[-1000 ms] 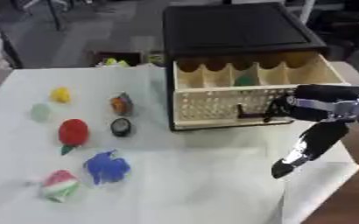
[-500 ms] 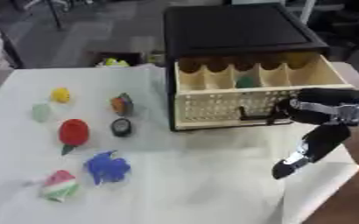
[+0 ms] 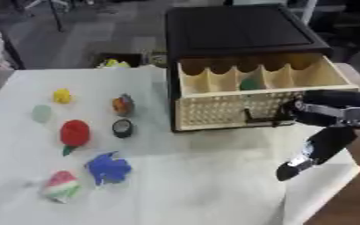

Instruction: Pick up objects from table and place into drawer.

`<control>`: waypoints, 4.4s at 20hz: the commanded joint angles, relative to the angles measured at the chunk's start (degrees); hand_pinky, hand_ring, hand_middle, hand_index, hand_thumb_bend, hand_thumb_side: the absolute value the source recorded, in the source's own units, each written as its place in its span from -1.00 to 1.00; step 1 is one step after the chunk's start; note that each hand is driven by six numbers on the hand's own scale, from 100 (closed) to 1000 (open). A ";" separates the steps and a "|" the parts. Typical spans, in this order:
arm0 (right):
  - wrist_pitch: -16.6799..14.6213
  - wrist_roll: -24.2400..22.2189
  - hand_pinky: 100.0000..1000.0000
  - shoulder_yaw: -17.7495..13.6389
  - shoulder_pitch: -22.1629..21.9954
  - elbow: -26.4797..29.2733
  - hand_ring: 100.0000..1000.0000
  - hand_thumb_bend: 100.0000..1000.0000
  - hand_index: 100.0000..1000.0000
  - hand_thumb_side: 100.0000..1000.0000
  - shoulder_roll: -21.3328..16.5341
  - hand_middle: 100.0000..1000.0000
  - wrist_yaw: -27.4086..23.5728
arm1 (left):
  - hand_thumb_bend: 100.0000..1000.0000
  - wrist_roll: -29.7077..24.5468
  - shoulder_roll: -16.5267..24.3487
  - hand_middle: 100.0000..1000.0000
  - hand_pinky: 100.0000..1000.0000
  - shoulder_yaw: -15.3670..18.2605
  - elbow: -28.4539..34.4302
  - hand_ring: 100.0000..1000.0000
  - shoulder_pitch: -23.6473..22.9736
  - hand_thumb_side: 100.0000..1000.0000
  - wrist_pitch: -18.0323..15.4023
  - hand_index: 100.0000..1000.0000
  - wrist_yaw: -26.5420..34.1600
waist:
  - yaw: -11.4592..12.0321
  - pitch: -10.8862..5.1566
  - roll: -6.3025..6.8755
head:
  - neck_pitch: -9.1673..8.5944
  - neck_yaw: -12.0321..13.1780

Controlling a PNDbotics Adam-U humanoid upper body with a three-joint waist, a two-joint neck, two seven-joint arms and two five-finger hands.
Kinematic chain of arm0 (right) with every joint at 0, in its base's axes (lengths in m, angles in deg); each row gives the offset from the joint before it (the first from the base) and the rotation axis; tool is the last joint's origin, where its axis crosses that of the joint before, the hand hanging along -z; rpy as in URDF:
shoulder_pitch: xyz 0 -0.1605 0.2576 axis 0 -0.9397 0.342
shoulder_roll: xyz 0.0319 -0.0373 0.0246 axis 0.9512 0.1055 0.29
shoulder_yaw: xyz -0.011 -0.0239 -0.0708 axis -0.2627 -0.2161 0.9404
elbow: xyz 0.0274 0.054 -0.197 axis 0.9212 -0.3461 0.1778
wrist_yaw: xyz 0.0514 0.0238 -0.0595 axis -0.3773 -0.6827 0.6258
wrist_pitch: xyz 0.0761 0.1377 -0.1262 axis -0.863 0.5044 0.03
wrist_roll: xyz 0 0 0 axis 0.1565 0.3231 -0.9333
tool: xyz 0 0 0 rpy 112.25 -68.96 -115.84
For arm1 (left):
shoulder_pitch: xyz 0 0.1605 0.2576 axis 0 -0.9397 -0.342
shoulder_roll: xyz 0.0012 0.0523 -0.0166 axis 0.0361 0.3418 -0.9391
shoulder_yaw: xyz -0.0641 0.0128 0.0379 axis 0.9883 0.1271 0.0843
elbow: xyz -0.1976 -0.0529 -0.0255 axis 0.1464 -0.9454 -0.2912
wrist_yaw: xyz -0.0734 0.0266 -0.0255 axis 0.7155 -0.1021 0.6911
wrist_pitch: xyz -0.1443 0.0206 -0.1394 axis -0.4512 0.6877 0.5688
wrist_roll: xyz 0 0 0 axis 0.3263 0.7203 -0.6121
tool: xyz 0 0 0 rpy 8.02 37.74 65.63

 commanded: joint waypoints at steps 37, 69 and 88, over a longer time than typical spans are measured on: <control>-0.34 -0.73 -1.00 -1.74 -0.69 1.98 -1.00 1.00 0.42 0.18 -2.42 -1.00 -1.13 | -1.00 0.29 1.83 0.20 0.04 0.56 0.73 0.21 0.28 0.64 0.29 0.48 -0.17 | -0.70 -1.21 -0.73 | -0.42 0.18; -0.05 4.28 -1.00 -5.99 -1.03 5.38 -1.00 1.00 0.60 0.47 -2.17 -1.00 -0.51 | -1.00 0.57 1.99 0.20 0.04 0.67 0.73 0.21 0.24 0.63 0.15 0.48 -0.25 | -1.13 -1.40 -0.69 | -0.11 0.57; 6.14 24.03 -1.00 -11.88 3.36 7.37 -1.00 0.15 0.42 1.00 2.28 -1.00 -5.40 | -1.00 0.79 1.77 0.19 0.04 0.82 0.73 0.21 -0.02 0.63 -0.16 0.48 -0.63 | -1.32 -1.16 -0.22 | 0.35 1.13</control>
